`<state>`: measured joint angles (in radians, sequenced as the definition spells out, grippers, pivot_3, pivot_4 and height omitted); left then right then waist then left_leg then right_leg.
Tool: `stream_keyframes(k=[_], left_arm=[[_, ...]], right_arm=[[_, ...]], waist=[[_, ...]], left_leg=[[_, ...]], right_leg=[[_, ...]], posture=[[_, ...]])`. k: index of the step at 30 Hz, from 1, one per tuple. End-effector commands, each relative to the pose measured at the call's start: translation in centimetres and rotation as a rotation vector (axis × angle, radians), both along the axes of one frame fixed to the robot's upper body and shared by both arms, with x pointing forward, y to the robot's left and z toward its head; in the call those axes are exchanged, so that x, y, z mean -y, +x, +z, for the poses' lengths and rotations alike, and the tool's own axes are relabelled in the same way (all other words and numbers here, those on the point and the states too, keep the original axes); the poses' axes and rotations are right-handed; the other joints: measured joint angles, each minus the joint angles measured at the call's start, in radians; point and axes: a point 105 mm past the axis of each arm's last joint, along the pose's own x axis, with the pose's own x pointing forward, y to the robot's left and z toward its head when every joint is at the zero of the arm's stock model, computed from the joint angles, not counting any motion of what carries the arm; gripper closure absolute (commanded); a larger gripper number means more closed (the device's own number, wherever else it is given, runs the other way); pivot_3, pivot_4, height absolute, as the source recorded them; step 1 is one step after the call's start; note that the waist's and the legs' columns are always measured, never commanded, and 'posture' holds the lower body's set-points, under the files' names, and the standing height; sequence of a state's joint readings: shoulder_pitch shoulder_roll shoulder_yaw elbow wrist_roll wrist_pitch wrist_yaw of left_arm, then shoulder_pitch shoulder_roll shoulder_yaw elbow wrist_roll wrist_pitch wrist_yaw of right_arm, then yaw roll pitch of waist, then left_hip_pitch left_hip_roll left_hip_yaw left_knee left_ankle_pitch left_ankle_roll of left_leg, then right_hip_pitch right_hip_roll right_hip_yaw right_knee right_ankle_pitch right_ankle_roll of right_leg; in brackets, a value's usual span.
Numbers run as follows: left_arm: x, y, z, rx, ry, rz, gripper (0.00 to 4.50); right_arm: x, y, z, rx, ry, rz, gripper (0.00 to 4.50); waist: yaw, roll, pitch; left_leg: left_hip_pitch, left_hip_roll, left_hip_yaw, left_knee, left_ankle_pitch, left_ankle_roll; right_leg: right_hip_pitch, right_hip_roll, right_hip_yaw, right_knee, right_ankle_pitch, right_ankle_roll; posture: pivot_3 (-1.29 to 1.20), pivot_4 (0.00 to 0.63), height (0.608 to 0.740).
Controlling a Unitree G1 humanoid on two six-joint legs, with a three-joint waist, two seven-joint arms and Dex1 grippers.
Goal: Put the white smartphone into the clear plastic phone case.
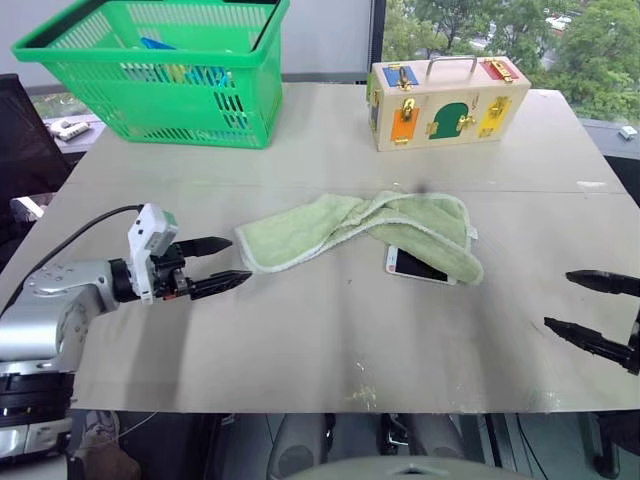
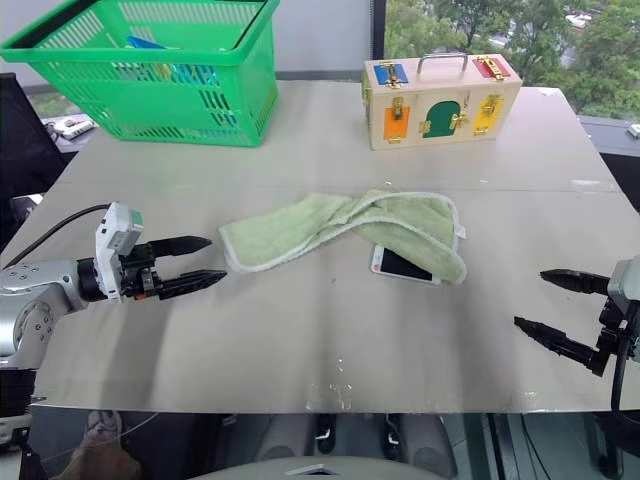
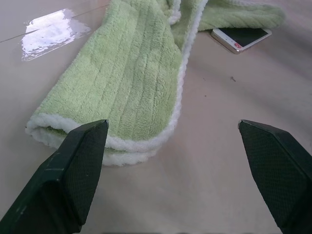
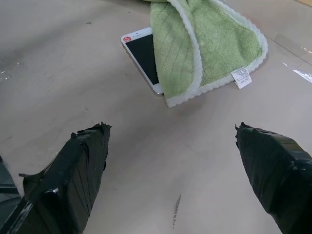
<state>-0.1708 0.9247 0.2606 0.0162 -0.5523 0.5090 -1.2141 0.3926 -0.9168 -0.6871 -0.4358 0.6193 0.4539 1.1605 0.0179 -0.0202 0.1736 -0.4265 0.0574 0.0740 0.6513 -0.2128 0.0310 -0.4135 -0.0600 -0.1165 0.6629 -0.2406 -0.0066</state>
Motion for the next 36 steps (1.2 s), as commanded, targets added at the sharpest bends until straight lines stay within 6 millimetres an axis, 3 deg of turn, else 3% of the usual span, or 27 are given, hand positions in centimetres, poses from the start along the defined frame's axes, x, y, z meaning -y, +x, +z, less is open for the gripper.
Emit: stream_keyframes(k=[1,3,5,15,20,24,28,30,33,34,36], left_arm=[[1.6,0.6,0.8,0.051,0.019,-0.026,0.04],[4.4,1.5,1.0,0.086,0.016,-0.056,0.04],[6.0,2.3,1.2,0.115,0.007,-0.061,0.04],[9.1,7.3,-0.6,0.089,0.092,0.097,0.04],[12.2,9.6,-0.8,0.09,0.081,0.129,0.04],[14.3,10.5,-2.3,0.061,0.122,0.099,0.04],[14.8,10.9,-4.6,0.042,0.177,0.087,1.79],[14.7,10.9,-4.8,0.06,0.17,0.092,2.65],[14.1,11.5,-1.7,0.196,0.022,0.14,4.15],[13.1,11.5,-0.6,0.242,-0.019,0.167,4.47],[10.5,11.3,1.1,0.294,-0.106,0.225,4.47]], right_arm=[[-0.8,0.2,1.0,0.066,0.005,0.013,0.0],[-1.8,0.6,1.1,0.095,0.018,0.023,0.0],[-2.4,0.8,1.3,0.107,0.021,0.032,0.0],[-7.2,1.1,2.8,0.156,0.079,0.118,0.0],[-8.1,0.5,3.5,0.216,0.095,0.162,0.0],[-8.3,-0.1,3.5,0.23,0.113,0.175,0.0],[-8.4,-0.3,2.9,0.227,0.116,0.17,0.0],[-8.3,-0.3,2.9,0.229,0.117,0.167,0.0],[-8.3,-0.3,2.9,0.231,0.115,0.166,0.0],[-8.3,-0.2,2.9,0.232,0.115,0.165,0.0],[-8.1,-0.1,2.9,0.233,0.114,0.163,0.0]], waist=[[0.0,0.0,0.0],[0.008,0.0,0.0],[0.018,0.0,0.0],[0.023,-0.001,0.0],[0.028,-0.002,0.0],[0.021,-0.002,0.0],[0.015,-0.002,-0.001],[0.018,-0.001,-0.001],[0.02,-0.001,-0.001],[0.02,-0.002,-0.001],[0.016,-0.002,-0.001]], left_leg=[[0.0,0.0,0.0,0.0,0.0,0.0],[0.0,0.0,0.0,0.0,0.0,0.0],[-0.001,-0.001,0.0,0.001,0.0,0.0],[-0.001,-0.001,0.0,0.002,0.0,0.0],[-0.004,-0.002,-0.002,0.004,0.0,0.0],[-0.003,-0.003,-0.002,0.005,0.0,0.0],[-0.002,-0.003,-0.001,0.005,0.0,0.0],[-0.001,-0.002,-0.001,0.005,0.0,0.0],[-0.001,-0.001,-0.001,0.005,0.0,0.0],[-0.002,-0.001,-0.001,0.005,0.0,0.0],[-0.002,-0.001,-0.001,0.005,0.0,0.0]], right_leg=[[0.0,0.0,0.0,0.0,0.0,0.0],[0.0,0.0,0.0,0.0,0.0,0.0],[0.0,0.0,0.0,0.001,0.0,0.0],[0.0,0.007,0.002,0.001,0.0,0.001],[0.0,0.007,0.002,0.0,0.001,0.001],[0.001,0.008,0.003,0.001,0.001,0.001],[0.0,0.009,0.005,0.001,0.001,0.001],[0.001,0.009,0.004,0.002,0.001,0.001],[0.001,0.009,0.005,0.002,0.001,0.001],[0.001,0.008,0.004,0.002,0.001,0.001],[0.0,0.008,0.004,0.002,0.001,0.001]], posture=[[0.0,0.15,0.74],[0.0,0.15,0.74],[0.0,0.15,0.74],[0.0,0.15,0.74],[0.0,0.15,0.74],[0.0,0.15,0.74],[0.0,0.15,0.74],[0.0,0.15,0.74],[0.0,0.15,0.74],[0.0,0.15,0.74],[0.0,0.15,0.74]])
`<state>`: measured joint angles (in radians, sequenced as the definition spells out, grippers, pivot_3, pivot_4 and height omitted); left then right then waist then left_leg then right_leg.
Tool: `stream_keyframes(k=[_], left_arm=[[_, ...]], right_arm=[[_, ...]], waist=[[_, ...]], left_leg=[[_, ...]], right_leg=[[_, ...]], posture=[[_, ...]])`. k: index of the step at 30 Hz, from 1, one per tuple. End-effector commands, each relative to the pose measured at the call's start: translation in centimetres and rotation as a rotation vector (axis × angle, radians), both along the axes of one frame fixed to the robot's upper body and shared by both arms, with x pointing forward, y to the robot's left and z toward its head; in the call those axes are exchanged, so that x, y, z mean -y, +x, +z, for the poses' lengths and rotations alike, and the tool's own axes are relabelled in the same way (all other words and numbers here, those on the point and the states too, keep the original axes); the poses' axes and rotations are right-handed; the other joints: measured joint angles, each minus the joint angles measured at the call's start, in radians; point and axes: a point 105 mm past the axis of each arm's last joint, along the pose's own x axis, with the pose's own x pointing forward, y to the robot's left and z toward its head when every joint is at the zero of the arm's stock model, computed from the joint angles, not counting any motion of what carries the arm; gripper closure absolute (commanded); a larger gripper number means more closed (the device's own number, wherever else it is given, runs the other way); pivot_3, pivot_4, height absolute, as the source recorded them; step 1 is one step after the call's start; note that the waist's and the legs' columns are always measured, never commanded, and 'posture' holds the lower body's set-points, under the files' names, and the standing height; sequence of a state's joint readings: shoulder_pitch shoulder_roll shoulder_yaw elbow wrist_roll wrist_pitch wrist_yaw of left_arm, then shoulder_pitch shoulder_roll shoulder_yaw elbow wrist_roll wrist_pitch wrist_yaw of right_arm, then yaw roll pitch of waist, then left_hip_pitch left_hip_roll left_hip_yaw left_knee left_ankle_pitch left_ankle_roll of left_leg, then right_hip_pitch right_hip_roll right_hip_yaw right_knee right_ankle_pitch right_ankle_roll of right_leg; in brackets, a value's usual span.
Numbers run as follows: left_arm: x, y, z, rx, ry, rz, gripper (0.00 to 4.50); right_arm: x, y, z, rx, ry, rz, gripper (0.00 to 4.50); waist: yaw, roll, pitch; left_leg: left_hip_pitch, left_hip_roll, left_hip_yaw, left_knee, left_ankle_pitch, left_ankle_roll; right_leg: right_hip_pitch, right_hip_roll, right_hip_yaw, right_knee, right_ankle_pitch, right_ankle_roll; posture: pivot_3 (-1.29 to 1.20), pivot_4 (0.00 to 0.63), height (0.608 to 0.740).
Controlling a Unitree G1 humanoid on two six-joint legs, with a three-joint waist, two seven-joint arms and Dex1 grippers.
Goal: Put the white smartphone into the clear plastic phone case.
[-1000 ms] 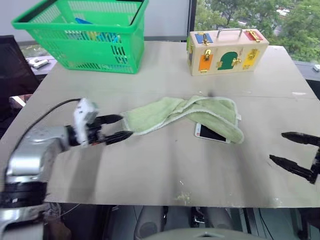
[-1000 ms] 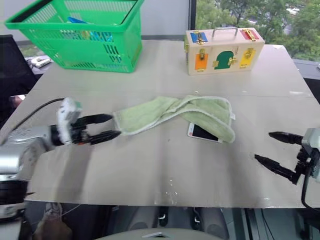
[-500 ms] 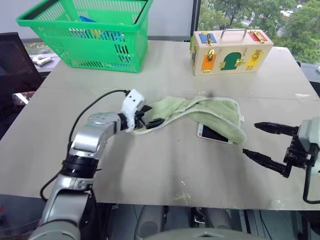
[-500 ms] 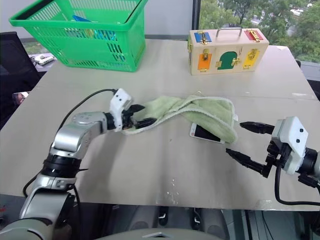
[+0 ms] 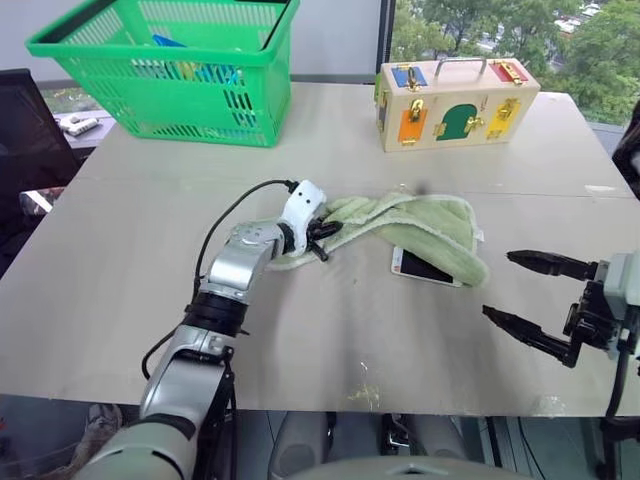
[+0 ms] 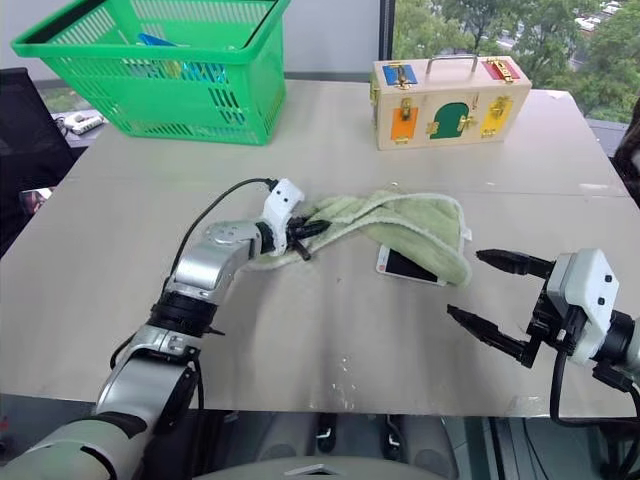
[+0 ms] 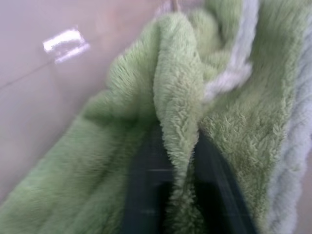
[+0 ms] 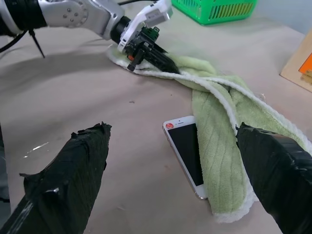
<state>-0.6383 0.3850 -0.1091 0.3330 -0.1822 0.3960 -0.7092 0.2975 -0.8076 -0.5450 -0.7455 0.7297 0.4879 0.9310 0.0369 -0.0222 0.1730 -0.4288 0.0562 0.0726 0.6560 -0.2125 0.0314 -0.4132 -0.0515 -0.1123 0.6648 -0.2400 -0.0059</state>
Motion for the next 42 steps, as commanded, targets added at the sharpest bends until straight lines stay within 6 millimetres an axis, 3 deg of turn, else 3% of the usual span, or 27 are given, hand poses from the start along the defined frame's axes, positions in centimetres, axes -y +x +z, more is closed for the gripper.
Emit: stream_keyframes(k=[1,4,8,11,16,21,28,32,33,35,38,42], left_arm=[[-4.1,-0.2,5.1,0.185,-0.155,0.077,4.47],[-7.6,-1.2,8.6,0.289,-0.285,0.143,4.47],[-12.2,-1.8,11.5,0.416,-0.323,0.301,4.47],[-15.5,-2.1,12.6,0.491,-0.308,0.433,4.47],[-18.9,-2.8,13.8,0.603,-0.242,0.567,4.47],[-18.4,-2.1,13.5,0.609,-0.212,0.567,4.47],[-15.7,1.6,7.9,0.375,-0.098,0.606,4.47],[-13.7,2.2,5.4,0.268,-0.066,0.532,4.47],[-13.2,2.0,4.9,0.238,-0.06,0.494,4.19],[-14.1,1.4,3.9,0.188,-0.023,0.497,3.69],[-15.5,0.7,4.1,0.18,-0.02,0.499,2.43],[-14.6,-1.1,4.9,0.13,-0.121,0.335,0.74]], right_arm=[[-0.2,-0.1,0.5,0.043,-0.008,0.016,0.0],[-0.2,0.1,0.4,0.043,-0.005,0.023,0.0],[-0.4,0.3,0.2,0.038,-0.001,0.047,0.0],[-0.2,0.5,0.1,0.036,-0.005,0.056,0.0],[-0.2,0.7,-0.1,0.038,-0.008,0.06,0.0],[-0.3,0.6,-0.2,0.04,-0.01,0.055,0.0],[-0.8,0.6,-0.8,0.028,-0.015,0.062,0.0],[-1.0,0.6,-0.8,0.025,-0.013,0.062,0.0],[-1.1,0.5,-0.8,0.025,-0.013,0.063,0.0],[-1.3,0.4,-1.0,0.019,-0.015,0.066,0.0],[-1.7,0.4,-1.3,0.01,-0.017,0.072,0.0],[-1.8,0.9,-1.3,0.013,-0.014,0.072,0.0]], waist=[[-0.006,0.0,0.0],[-0.014,0.0,0.0],[-0.011,0.0,0.0],[-0.008,0.0,0.0],[0.001,0.0,0.0],[0.005,-0.001,-0.001],[0.003,-0.001,-0.001],[-0.001,-0.002,-0.001],[-0.002,-0.002,-0.001],[-0.004,-0.002,-0.001],[-0.016,-0.002,-0.001],[-0.02,-0.002,-0.001]], left_leg=[[0.0,0.0,0.0,0.0,0.0,0.0],[0.001,0.001,0.0,0.0,0.0,0.0],[0.001,0.0,0.0,0.0,0.0,0.0],[0.002,0.0,0.0,0.0,0.0,0.0],[0.002,0.0,0.0,0.0,0.0,0.0],[0.001,0.0,0.0,0.0,0.0,0.0],[0.002,0.0,0.0,0.0,0.0,0.0],[0.001,0.0,0.0,0.0,0.0,0.0],[0.001,0.0,0.0,0.0,0.0,0.0],[0.002,0.0,0.001,0.0,0.0,0.0],[0.002,0.001,0.0,0.0,0.0,0.0],[0.002,0.001,0.0,0.0,0.0,0.0]], right_leg=[[0.0,0.0,0.0,0.0,0.0,0.0],[0.0,0.0,0.0,0.0,0.0,0.0],[0.001,-0.001,0.0,0.001,0.0,0.0],[0.002,-0.001,0.0,0.001,0.0,0.0],[0.001,-0.001,-0.001,0.0,0.0,0.0],[0.002,-0.001,-0.001,0.0,0.0,0.0],[0.002,-0.001,-0.001,0.001,0.0,0.0],[0.002,0.0,-0.001,0.001,0.0,0.0],[0.001,0.0,-0.001,0.001,0.0,0.0],[0.001,0.0,-0.001,0.001,0.0,0.0],[0.001,0.0,0.0,0.001,0.0,0.0],[0.001,-0.001,-0.001,0.001,0.0,0.0]], posture=[[0.0,0.15,0.74],[0.0,0.15,0.74],[0.0,0.15,0.74],[0.0,0.15,0.74],[0.0,0.15,0.74],[0.0,0.15,0.74],[0.0,0.15,0.74],[0.0,0.15,0.74],[0.0,0.15,0.74],[0.0,0.15,0.74],[0.0,0.15,0.74],[0.0,0.15,0.74]])
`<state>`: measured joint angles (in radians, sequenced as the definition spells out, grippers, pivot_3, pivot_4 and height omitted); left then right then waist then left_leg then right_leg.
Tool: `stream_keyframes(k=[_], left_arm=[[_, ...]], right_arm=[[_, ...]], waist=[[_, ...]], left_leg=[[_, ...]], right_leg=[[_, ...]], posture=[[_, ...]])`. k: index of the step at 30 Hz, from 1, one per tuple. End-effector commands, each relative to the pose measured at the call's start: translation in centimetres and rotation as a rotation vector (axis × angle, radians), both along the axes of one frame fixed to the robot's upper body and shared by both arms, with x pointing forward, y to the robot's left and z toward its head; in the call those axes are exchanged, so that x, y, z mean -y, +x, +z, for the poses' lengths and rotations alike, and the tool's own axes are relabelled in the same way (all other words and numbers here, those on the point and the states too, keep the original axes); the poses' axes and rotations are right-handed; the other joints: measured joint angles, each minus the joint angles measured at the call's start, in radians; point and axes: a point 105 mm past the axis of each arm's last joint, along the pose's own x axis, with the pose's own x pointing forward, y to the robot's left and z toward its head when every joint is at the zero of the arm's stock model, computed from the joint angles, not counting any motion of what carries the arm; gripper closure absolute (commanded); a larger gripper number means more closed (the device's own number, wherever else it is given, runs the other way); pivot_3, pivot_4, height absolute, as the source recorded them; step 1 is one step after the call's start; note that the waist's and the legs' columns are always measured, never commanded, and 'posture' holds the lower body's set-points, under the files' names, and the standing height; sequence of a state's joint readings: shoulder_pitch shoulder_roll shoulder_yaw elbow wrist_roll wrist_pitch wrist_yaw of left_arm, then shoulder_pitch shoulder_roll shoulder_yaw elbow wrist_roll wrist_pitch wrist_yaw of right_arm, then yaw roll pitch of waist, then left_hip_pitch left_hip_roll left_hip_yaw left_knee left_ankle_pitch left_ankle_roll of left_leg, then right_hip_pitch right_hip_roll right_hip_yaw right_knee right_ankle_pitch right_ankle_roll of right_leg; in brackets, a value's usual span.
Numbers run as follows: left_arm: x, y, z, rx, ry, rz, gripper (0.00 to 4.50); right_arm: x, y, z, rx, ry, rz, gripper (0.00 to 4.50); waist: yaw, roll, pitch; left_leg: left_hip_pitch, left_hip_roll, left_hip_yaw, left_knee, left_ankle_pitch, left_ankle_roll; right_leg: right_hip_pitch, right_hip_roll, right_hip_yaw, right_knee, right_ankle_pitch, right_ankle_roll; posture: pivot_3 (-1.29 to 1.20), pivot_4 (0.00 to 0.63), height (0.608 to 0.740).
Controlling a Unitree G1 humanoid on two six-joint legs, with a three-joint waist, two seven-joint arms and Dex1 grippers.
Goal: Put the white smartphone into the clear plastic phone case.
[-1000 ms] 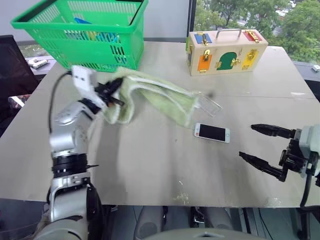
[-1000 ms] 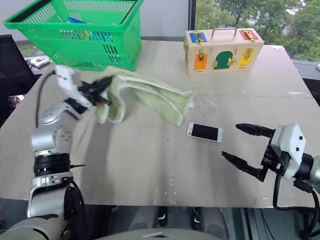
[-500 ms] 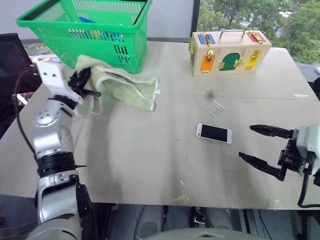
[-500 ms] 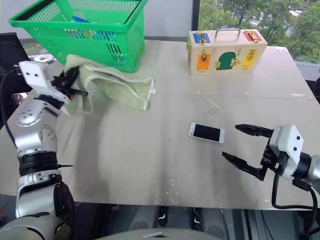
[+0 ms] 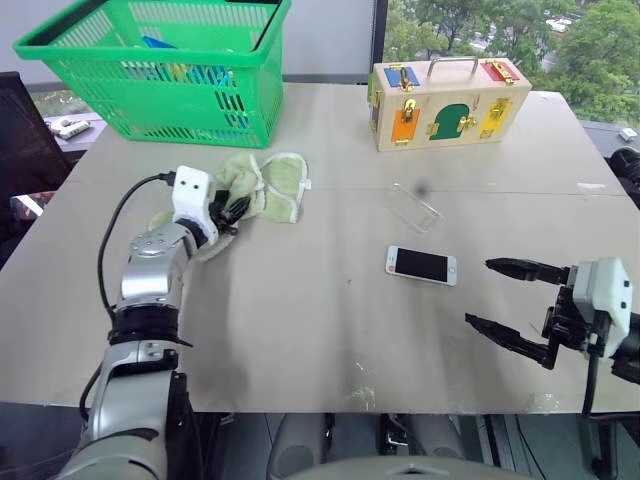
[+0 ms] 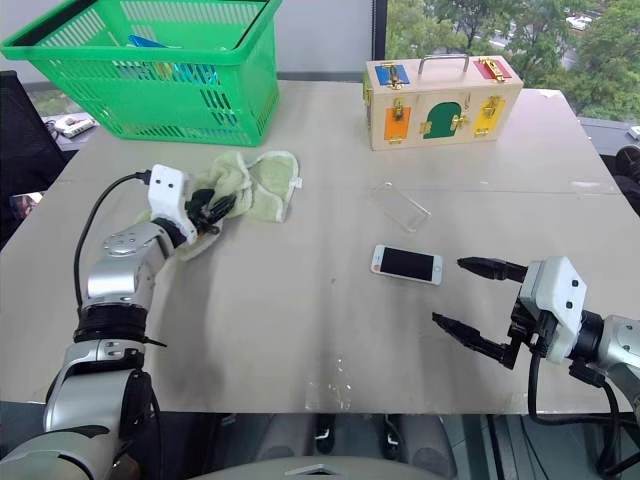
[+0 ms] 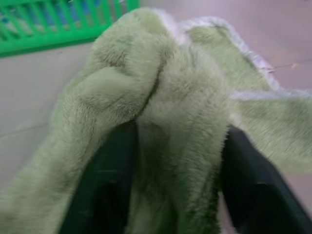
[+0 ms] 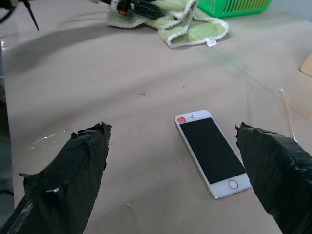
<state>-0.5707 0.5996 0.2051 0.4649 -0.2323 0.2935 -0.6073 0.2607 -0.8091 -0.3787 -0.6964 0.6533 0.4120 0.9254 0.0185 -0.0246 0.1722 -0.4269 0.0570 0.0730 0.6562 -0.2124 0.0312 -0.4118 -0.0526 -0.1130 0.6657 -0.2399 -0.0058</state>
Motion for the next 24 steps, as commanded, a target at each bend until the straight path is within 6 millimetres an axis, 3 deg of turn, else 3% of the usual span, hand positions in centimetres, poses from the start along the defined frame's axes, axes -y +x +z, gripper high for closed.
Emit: stream_keyframes(k=[1,2,6,11,15,24], left_arm=[[1.2,-2.1,2.4,0.014,-0.075,-0.201,0.38],[1.6,-2.8,2.3,-0.009,-0.084,-0.246,0.01],[3.9,-5.1,2.9,-0.07,-0.082,-0.428,0.01],[8.0,-6.0,4.2,-0.075,-0.086,-0.586,0.01],[11.0,-5.2,4.0,-0.073,-0.042,-0.662,0.01],[17.6,-1.7,2.3,-0.131,0.053,-0.871,0.01]], right_arm=[[-0.4,0.3,0.6,0.039,-0.006,0.01,0.0],[-0.5,0.3,0.6,0.04,-0.007,0.011,0.0],[-0.5,0.8,0.4,0.05,-0.016,-0.002,0.0],[-0.7,1.2,0.4,0.055,-0.001,-0.012,0.0],[-0.7,1.0,0.4,0.05,0.005,-0.016,0.0],[0.5,0.7,-0.4,0.039,-0.021,-0.134,0.0]], waist=[[-0.003,0.0,0.0],[-0.003,0.0,0.0],[-0.001,0.0,0.0],[0.01,0.0,0.0],[0.018,0.0,0.0],[0.024,0.0,0.0]], left_leg=[[0.0,0.0,0.0,0.0,0.0,0.0],[0.0,0.0,0.0,0.0,0.0,0.0],[0.0,0.0,0.0,0.0,0.0,0.0],[0.0,-0.001,-0.001,0.0,0.0,0.0],[0.0,-0.001,-0.001,0.0,0.0,0.0],[-0.001,-0.003,0.0,0.001,0.0,0.0]], right_leg=[[0.0,0.0,0.0,0.0,0.0,0.0],[0.0,-0.001,0.0,0.0,0.0,0.0],[0.0,-0.001,0.0,0.0,0.0,0.0],[0.0,-0.002,0.0,0.0,0.0,0.0],[0.0,0.0,0.0,0.0,0.0,0.0],[0.0,0.002,0.0,0.0,0.0,0.0]], posture=[[0.0,0.15,0.74],[0.0,0.15,0.74],[0.0,0.15,0.74],[0.0,0.15,0.74],[0.0,0.15,0.74],[0.0,0.15,0.74]])
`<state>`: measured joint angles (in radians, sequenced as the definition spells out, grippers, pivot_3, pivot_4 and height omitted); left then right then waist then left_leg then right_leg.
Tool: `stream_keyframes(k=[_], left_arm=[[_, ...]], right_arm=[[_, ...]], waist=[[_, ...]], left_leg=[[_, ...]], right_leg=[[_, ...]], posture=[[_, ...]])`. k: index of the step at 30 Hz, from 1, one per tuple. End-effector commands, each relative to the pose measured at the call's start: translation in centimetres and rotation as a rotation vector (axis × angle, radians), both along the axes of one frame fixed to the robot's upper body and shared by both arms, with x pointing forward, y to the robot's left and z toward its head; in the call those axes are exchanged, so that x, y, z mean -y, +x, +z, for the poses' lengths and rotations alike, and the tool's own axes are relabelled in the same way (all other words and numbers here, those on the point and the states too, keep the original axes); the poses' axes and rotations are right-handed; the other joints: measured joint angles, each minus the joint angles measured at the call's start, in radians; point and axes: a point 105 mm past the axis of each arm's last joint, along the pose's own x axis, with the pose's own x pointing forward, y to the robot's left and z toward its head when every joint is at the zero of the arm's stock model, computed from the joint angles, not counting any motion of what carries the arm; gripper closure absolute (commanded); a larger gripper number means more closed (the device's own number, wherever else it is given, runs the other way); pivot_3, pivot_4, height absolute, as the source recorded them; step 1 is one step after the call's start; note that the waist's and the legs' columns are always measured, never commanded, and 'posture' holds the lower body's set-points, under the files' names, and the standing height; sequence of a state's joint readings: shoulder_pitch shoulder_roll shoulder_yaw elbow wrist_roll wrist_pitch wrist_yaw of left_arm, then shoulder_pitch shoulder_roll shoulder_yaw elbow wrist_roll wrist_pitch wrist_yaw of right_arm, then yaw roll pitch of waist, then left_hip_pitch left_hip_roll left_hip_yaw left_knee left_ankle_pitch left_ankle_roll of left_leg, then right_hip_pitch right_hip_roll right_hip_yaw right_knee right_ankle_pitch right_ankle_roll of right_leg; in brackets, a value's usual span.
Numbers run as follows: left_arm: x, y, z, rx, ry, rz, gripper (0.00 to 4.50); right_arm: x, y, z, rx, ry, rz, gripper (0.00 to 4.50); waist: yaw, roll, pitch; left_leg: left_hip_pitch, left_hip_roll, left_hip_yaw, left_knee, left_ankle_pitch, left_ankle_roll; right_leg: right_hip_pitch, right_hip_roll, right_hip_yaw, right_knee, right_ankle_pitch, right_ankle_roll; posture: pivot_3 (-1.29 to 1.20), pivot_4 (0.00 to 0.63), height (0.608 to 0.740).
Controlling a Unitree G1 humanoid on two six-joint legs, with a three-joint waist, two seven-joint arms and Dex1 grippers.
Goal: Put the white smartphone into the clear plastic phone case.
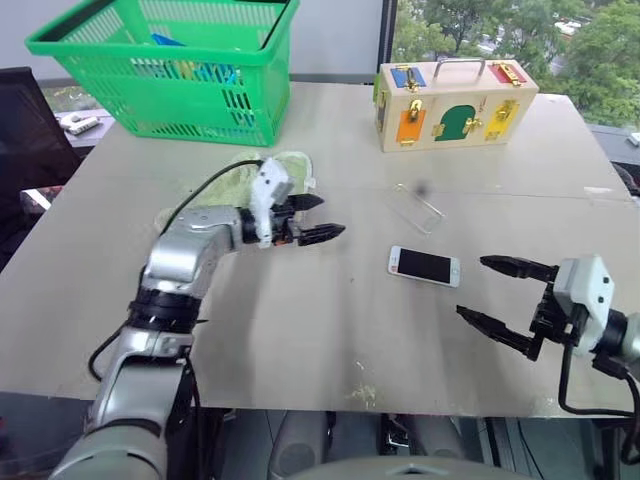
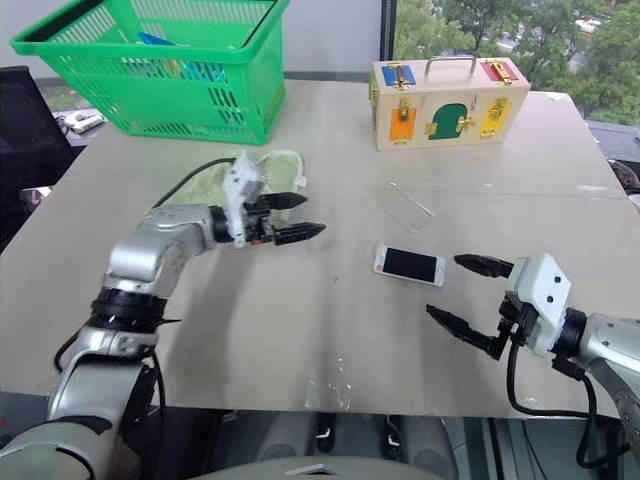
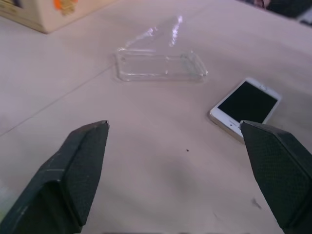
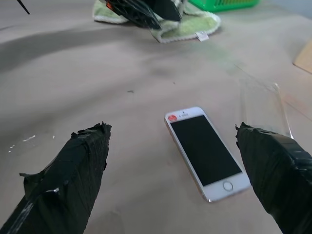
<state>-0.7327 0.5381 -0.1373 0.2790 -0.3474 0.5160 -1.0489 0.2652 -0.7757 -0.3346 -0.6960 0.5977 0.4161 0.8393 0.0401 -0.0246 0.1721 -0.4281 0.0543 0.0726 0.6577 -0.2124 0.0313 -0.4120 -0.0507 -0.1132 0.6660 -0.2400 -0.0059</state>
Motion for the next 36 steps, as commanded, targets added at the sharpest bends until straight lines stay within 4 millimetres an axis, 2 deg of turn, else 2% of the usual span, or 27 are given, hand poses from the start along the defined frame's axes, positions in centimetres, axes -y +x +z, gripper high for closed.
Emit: stream_keyframes(k=[1,6,12,19,22,24,30,36], left_arm=[[2.9,1.8,0.4,0.053,0.044,-0.076,0.01],[7.3,4.2,-0.8,0.099,0.153,-0.125,0.01],[10.7,5.4,-0.9,0.185,0.302,-0.12,0.01],[12.4,5.5,-1.8,0.266,0.477,-0.136,0.01],[13.0,5.2,-1.4,0.208,0.403,-0.139,0.01],[12.8,5.0,-1.1,0.166,0.354,-0.148,0.01],[10.2,5.3,-1.1,0.11,0.281,-0.125,0.01],[8.3,5.4,-0.6,0.055,0.146,-0.091,0.01]], right_arm=[[0.8,0.1,0.3,0.032,-0.041,-0.075,0.0],[2.9,0.7,-0.2,0.034,-0.087,-0.244,0.0],[2.8,-0.1,-0.2,0.057,-0.072,-0.324,0.0],[2.1,-0.5,0.0,0.063,-0.063,-0.339,0.0],[1.9,-0.6,0.2,0.065,-0.061,-0.342,0.0],[1.4,-0.6,0.3,0.058,-0.05,-0.336,0.0],[-0.6,0.1,0.3,0.052,-0.018,-0.278,0.0],[-1.5,3.0,-0.9,-0.028,-0.11,-0.278,0.0]], waist=[[0.003,0.0,0.0],[0.002,0.0,0.0],[-0.004,-0.001,0.0],[-0.005,0.0,0.0],[-0.003,0.0,0.0],[-0.004,0.0,0.0],[-0.018,0.0,0.0],[-0.026,0.0,0.0]], left_leg=[[-0.001,0.0,0.0,0.001,0.0,0.0],[-0.005,-0.001,-0.001,0.009,-0.002,0.004],[-0.006,0.0,0.0,0.01,-0.004,0.006],[-0.005,0.0,-0.001,0.01,-0.004,0.006],[-0.006,0.0,-0.001,0.01,-0.004,0.006],[-0.006,0.001,-0.001,0.01,-0.004,0.006],[-0.005,0.001,-0.001,0.01,-0.004,0.006],[-0.005,0.001,0.0,0.011,-0.004,0.006]], right_leg=[[0.0,0.0,-0.001,0.0,0.0,0.0],[0.001,0.002,0.0,0.0,0.0,0.0],[-0.001,0.003,0.003,0.0,0.0,0.0],[-0.001,0.003,0.003,0.0,0.0,0.0],[-0.001,0.003,0.002,0.0,0.0,0.0],[-0.001,0.003,0.002,0.0,0.0,0.0],[-0.001,0.003,0.003,0.001,0.0,0.0],[-0.002,0.002,0.003,0.003,0.0,0.0]], posture=[[0.0,0.15,0.74],[0.0,0.15,0.74],[0.0,0.15,0.74],[0.0,0.15,0.74],[0.0,0.15,0.74],[0.0,0.15,0.74],[0.0,0.15,0.74],[0.0,0.15,0.74]])
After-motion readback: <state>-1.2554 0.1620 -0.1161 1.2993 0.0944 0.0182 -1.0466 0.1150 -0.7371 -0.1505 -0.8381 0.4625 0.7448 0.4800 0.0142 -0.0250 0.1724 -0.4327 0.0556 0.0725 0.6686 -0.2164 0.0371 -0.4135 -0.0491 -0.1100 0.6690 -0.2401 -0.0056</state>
